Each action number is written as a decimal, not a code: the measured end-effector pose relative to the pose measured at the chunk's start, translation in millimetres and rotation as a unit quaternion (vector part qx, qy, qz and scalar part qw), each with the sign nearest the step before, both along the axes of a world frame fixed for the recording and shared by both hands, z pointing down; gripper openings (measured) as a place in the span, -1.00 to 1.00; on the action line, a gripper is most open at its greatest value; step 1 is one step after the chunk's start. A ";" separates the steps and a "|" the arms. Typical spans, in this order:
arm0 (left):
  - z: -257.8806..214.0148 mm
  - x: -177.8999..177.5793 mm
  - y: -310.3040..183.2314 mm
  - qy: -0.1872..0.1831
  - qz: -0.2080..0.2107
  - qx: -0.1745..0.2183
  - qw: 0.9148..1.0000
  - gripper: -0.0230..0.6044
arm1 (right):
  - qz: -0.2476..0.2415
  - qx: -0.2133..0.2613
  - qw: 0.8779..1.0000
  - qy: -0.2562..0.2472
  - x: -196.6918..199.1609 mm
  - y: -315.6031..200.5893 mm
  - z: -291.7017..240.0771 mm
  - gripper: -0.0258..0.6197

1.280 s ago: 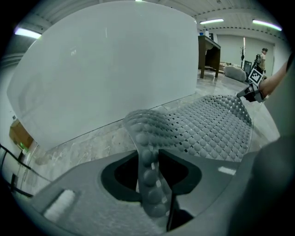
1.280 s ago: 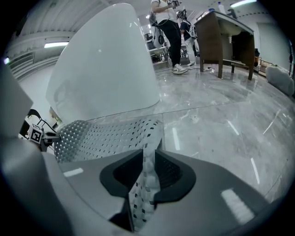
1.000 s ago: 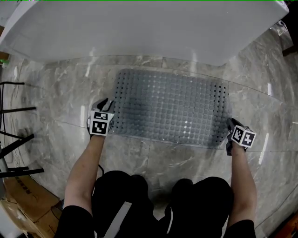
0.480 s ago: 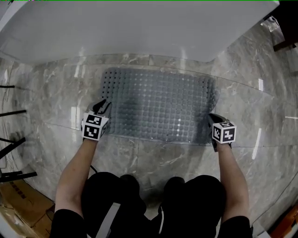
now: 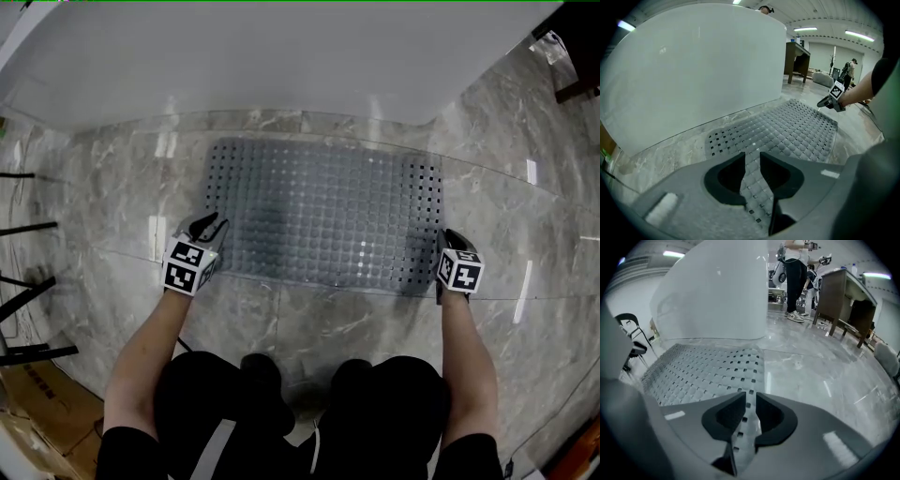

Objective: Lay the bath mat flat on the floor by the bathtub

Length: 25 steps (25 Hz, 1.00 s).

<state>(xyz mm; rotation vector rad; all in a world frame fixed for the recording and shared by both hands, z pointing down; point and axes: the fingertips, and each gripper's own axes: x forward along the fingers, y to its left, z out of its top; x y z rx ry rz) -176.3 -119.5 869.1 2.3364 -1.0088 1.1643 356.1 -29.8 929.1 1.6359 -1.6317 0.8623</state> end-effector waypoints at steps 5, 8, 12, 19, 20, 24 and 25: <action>-9.0 2.8 6.9 0.002 0.015 -0.010 1.000 -0.61 | 0.021 0.031 0.998 -0.054 -6.9 -40.5 6.9 -0.76; -16.2 7.7 8.5 0.005 0.017 -0.009 1.000 -0.62 | 0.027 0.007 0.998 -0.061 -9.4 -37.8 26.0 -0.76; -22.3 14.3 9.2 0.036 -0.005 -0.016 0.999 -0.61 | 0.006 -0.021 0.998 -0.053 -13.0 -29.5 42.2 -0.76; -5.2 18.1 27.4 0.049 -0.007 -0.053 0.997 -0.61 | -0.017 -0.017 0.998 -0.059 -23.0 -24.7 27.5 -0.83; 0.5 17.3 30.9 0.049 -0.008 -0.060 0.997 -0.61 | -0.026 -0.021 0.998 -0.062 -28.9 -18.0 22.6 -0.84; 23.2 6.7 48.7 0.032 0.001 -0.084 0.996 -0.61 | -0.048 -0.079 0.993 -0.070 -47.6 32.8 19.7 -0.85; 25.9 2.9 51.2 0.032 -0.001 -0.086 0.996 -0.61 | -0.043 -0.097 0.991 -0.076 -49.3 49.1 21.5 -0.86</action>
